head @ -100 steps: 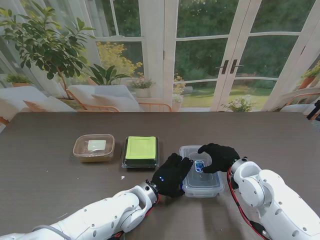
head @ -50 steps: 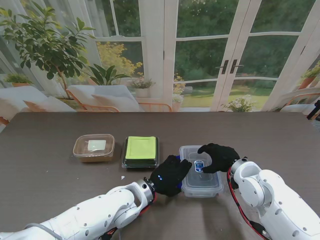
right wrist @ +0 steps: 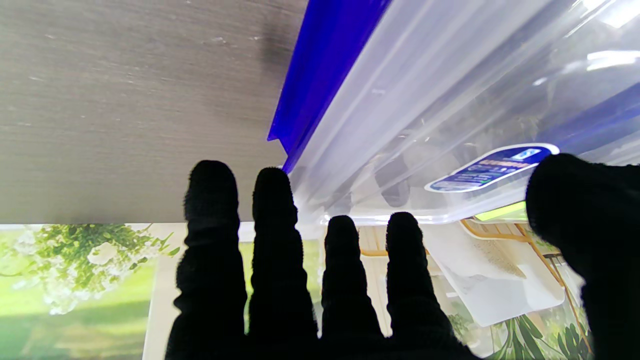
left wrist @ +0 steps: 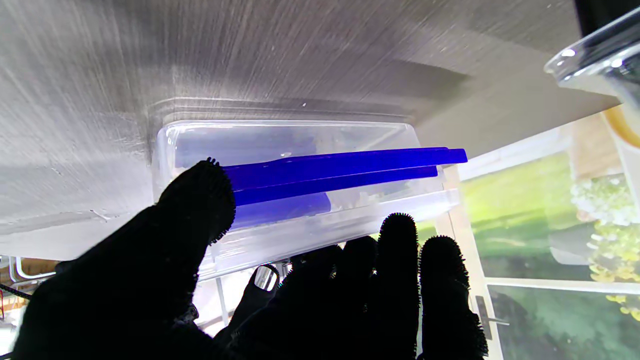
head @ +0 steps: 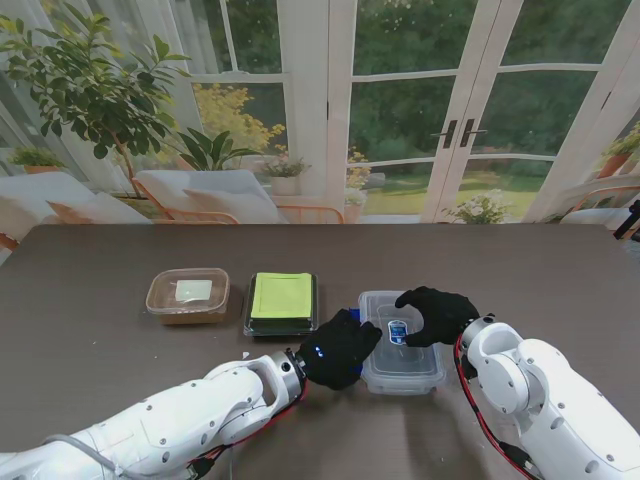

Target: Pair container bodies with their lids

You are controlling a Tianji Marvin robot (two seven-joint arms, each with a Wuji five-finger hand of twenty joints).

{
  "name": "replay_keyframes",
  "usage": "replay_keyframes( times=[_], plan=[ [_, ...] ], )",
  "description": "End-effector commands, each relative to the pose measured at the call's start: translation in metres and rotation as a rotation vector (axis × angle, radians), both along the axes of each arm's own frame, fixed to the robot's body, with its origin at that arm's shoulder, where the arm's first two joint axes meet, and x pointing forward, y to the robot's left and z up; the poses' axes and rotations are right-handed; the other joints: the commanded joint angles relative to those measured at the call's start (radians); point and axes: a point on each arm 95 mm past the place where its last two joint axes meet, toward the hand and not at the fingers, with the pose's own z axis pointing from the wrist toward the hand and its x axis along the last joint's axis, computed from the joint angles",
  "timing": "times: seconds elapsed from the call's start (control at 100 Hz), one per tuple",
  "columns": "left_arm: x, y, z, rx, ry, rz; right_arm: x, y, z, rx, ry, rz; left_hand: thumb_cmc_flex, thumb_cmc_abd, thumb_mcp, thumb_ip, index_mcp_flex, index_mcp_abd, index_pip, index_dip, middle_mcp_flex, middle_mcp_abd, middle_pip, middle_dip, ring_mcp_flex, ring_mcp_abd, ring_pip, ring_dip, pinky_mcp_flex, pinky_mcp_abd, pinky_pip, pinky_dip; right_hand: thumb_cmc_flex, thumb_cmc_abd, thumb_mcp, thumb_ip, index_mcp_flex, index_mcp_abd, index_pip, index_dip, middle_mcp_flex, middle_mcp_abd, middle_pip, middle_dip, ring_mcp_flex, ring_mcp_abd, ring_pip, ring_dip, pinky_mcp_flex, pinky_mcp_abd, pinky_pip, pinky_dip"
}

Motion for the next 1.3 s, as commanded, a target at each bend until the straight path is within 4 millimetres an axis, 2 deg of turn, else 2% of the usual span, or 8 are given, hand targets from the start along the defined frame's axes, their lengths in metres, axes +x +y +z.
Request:
replay_keyframes(
  times=[0.0, 0.25, 0.55, 0.59, 0.64, 0.79, 0.86, 1.29],
  plan=[
    [0.005, 0.006, -0.001, 0.026, 0.003, 0.022, -0.012, 0.0, -0.026, -0.021, 0.087, 0.004, 0.173, 0.126, 0.087, 0.049, 0.061, -0.041, 0.084, 0.035, 0.072, -0.053, 0.098, 0.027, 0.037, 0.03, 0.018, 0.0, 0.01, 0.043, 0.048, 0.024, -0.008, 0.025, -0.033, 0.002, -0.005, 0.009, 0.005, 0.002, 0.107, 0.029, 0.111, 0.044, 0.011, -0.056, -0.003, 0.0, -0.302, -0.011, -0.003, 0.003],
    [0.009, 0.006, 0.002, 0.047, -0.016, -0.004, -0.013, 0.0, -0.026, -0.02, 0.093, 0.006, 0.199, 0.153, 0.047, 0.051, 0.076, -0.066, 0.1, 0.044, 0.096, -0.072, 0.108, 0.035, 0.115, 0.034, 0.074, 0.04, 0.07, 0.075, 0.158, 0.078, -0.008, 0.026, -0.033, 0.002, -0.007, 0.01, 0.007, 0.002, 0.107, 0.029, 0.112, 0.044, 0.013, -0.056, -0.002, 0.0, -0.302, -0.01, -0.003, 0.003],
    [0.014, 0.007, 0.009, 0.11, -0.058, -0.075, -0.013, -0.001, -0.026, -0.02, 0.096, 0.004, 0.171, -0.022, 0.217, 0.057, 0.129, -0.101, 0.156, 0.072, 0.196, -0.1, 0.148, 0.069, 0.256, -0.009, 0.142, 0.073, 0.214, 0.064, 0.28, 0.124, -0.008, 0.026, -0.034, 0.002, -0.006, 0.012, 0.009, 0.003, 0.105, 0.029, 0.111, 0.043, 0.012, -0.057, -0.002, 0.0, -0.302, -0.011, -0.003, 0.003],
    [0.013, 0.007, 0.009, 0.115, -0.059, -0.083, -0.013, -0.001, -0.027, -0.019, 0.097, 0.003, 0.179, 0.036, 0.028, 0.049, 0.135, -0.108, 0.161, 0.075, 0.205, -0.104, 0.153, 0.077, 0.273, -0.017, 0.15, 0.077, 0.23, 0.057, 0.289, 0.119, -0.007, 0.026, -0.035, 0.002, -0.006, 0.012, 0.009, 0.003, 0.106, 0.03, 0.112, 0.044, 0.012, -0.059, -0.002, 0.0, -0.302, -0.011, -0.003, 0.003],
    [0.013, 0.007, 0.009, 0.12, -0.06, -0.091, -0.013, -0.001, -0.027, -0.018, 0.098, 0.003, 0.209, 0.034, -0.023, 0.052, 0.143, -0.115, 0.167, 0.077, 0.22, -0.109, 0.161, 0.083, 0.29, -0.028, 0.155, 0.078, 0.243, 0.056, 0.293, 0.115, -0.008, 0.027, -0.035, 0.002, -0.007, 0.014, 0.009, 0.003, 0.106, 0.028, 0.112, 0.044, 0.011, -0.058, -0.003, 0.0, -0.302, -0.011, -0.003, 0.003],
    [0.01, 0.007, 0.006, 0.119, -0.043, -0.092, -0.013, 0.0, -0.027, -0.015, 0.1, 0.004, 0.201, 0.053, -0.035, 0.052, 0.149, -0.115, 0.17, 0.079, 0.233, -0.107, 0.17, 0.091, 0.288, -0.019, 0.149, 0.076, 0.243, 0.055, 0.287, 0.11, -0.007, 0.027, -0.036, 0.002, -0.007, 0.014, 0.01, 0.003, 0.104, 0.029, 0.112, 0.044, 0.012, -0.058, -0.002, 0.0, -0.302, -0.012, -0.003, 0.003],
    [0.008, 0.008, 0.005, 0.108, -0.021, -0.067, -0.013, 0.0, -0.027, -0.015, 0.101, 0.004, 0.161, 0.021, 0.197, 0.053, 0.149, -0.111, 0.171, 0.079, 0.237, -0.102, 0.169, 0.098, 0.284, -0.014, 0.144, 0.079, 0.236, 0.06, 0.281, 0.104, -0.008, 0.029, -0.036, 0.002, -0.007, 0.013, 0.01, 0.003, 0.104, 0.029, 0.112, 0.044, 0.01, -0.057, -0.002, 0.0, -0.302, -0.012, -0.003, 0.003],
    [0.018, 0.02, 0.018, -0.122, 0.194, 0.245, -0.011, 0.001, -0.026, -0.014, 0.096, 0.011, 0.052, 0.131, 0.053, 0.048, 0.173, -0.055, 0.137, 0.059, 0.332, -0.057, 0.286, 0.249, 0.422, 0.053, 0.416, 0.237, 0.4, 0.141, 0.579, 0.237, -0.008, 0.029, -0.037, 0.002, -0.008, 0.011, 0.009, 0.003, 0.106, 0.027, 0.112, 0.043, 0.011, -0.058, -0.002, 0.0, -0.301, -0.011, -0.002, 0.004]
  ],
)
